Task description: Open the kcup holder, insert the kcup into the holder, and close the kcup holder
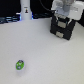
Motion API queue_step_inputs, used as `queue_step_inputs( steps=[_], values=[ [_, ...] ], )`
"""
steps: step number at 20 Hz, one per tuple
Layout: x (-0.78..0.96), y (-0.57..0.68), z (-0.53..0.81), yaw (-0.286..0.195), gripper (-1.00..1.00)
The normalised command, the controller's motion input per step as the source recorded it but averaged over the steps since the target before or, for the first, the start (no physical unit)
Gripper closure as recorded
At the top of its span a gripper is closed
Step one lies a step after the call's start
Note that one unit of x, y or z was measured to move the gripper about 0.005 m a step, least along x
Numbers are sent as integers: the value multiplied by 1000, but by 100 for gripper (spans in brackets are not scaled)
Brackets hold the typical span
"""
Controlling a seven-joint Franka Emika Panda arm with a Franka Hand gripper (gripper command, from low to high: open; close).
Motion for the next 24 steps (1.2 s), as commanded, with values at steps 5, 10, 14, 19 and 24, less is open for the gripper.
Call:
queue_step_inputs(
  steps=[5, 10, 14, 19, 24],
  values=[
    [890, -190, 302, -45, 100],
    [924, -239, 282, -35, 100],
    [947, -321, 206, -40, 100],
    [946, -371, 174, -42, 100],
    [917, -388, 143, -48, 100]
  ],
)
